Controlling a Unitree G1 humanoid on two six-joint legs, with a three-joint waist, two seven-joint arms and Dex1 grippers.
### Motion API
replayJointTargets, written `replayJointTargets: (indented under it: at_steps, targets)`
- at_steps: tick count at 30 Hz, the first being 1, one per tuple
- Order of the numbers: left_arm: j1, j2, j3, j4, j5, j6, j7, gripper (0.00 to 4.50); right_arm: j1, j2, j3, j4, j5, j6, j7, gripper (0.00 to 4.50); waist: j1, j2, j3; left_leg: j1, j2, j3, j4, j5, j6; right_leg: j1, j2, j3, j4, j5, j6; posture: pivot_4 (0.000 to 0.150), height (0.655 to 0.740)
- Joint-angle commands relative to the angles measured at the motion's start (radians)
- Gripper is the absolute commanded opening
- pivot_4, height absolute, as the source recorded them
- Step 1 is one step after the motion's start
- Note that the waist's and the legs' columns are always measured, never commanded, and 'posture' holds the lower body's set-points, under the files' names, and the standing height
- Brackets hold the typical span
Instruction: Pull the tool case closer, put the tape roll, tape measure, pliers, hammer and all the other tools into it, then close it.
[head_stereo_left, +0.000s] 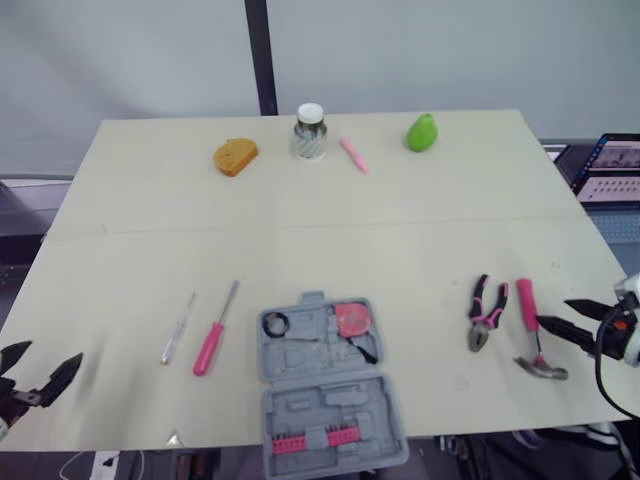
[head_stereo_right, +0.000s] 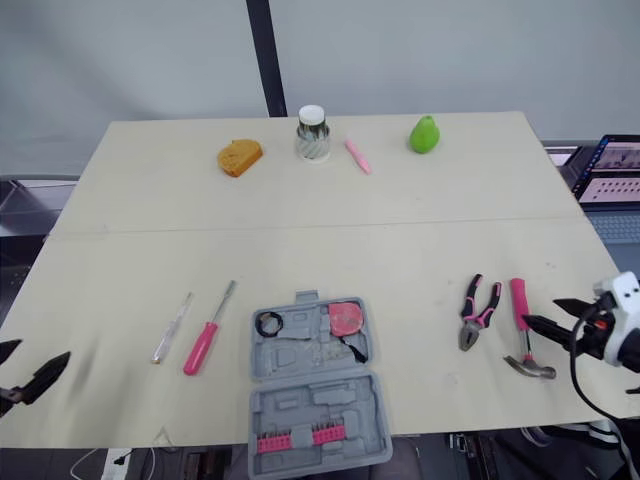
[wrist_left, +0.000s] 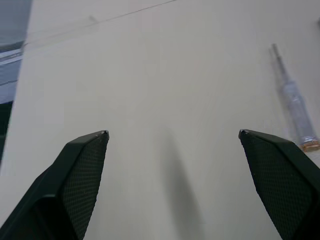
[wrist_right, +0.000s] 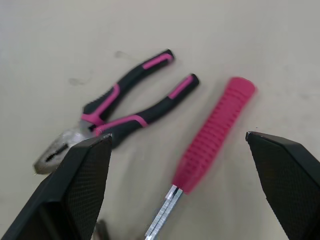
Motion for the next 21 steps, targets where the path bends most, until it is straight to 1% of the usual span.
replayJointTargets:
  at_steps: [1, 6, 13, 17, 21]
  targets:
    - [-0.002, 0.017, 0.022, 0.017, 0.000, -0.031, -0.015, 4.50, -0.020, -0.027, -0.032, 0.095, -0.015, -0.071, -0.017, 4.48, 0.000, 0.000, 0.000, 0.000, 0.000, 0.000, 0.000, 0.000, 0.000, 0.000, 0.000, 0.000, 0.000, 0.000, 0.000, 0.150, 0.7400]
    - [-0.020, 0.009, -0.007, -0.007, 0.004, -0.022, -0.006, 4.50, -0.069, -0.035, -0.019, 0.143, -0.019, -0.094, -0.013, 4.48, -0.001, 0.000, 0.000, 0.000, -0.001, 0.001, 0.000, -0.002, -0.003, -0.001, -0.003, 0.000, 0.001, 0.000, 0.000, 0.150, 0.7400]
    - [-0.034, 0.011, -0.033, -0.031, 0.004, -0.014, 0.001, 4.50, -0.106, -0.022, -0.006, 0.101, -0.015, -0.077, -0.017, 4.48, -0.002, 0.000, 0.000, 0.000, 0.000, 0.001, 0.000, -0.001, 0.000, 0.000, -0.003, -0.001, 0.002, 0.000, 0.000, 0.150, 0.7400]
    - [-0.039, 0.011, -0.054, -0.070, 0.005, 0.005, 0.000, 4.50, -0.100, -0.004, -0.004, -0.025, 0.016, -0.023, -0.011, 4.48, -0.001, 0.000, 0.000, 0.000, -0.001, 0.001, 0.000, -0.001, 0.000, 0.000, -0.003, -0.001, 0.001, 0.000, 0.000, 0.150, 0.7400]
    - [-0.043, -0.005, -0.105, -0.172, -0.006, 0.038, 0.000, 4.50, -0.068, 0.021, -0.004, -0.251, 0.072, 0.101, -0.025, 4.48, 0.001, 0.000, 0.000, 0.000, 0.000, 0.001, 0.000, -0.001, -0.001, 0.000, -0.004, -0.001, 0.002, 0.000, 0.000, 0.150, 0.7400]
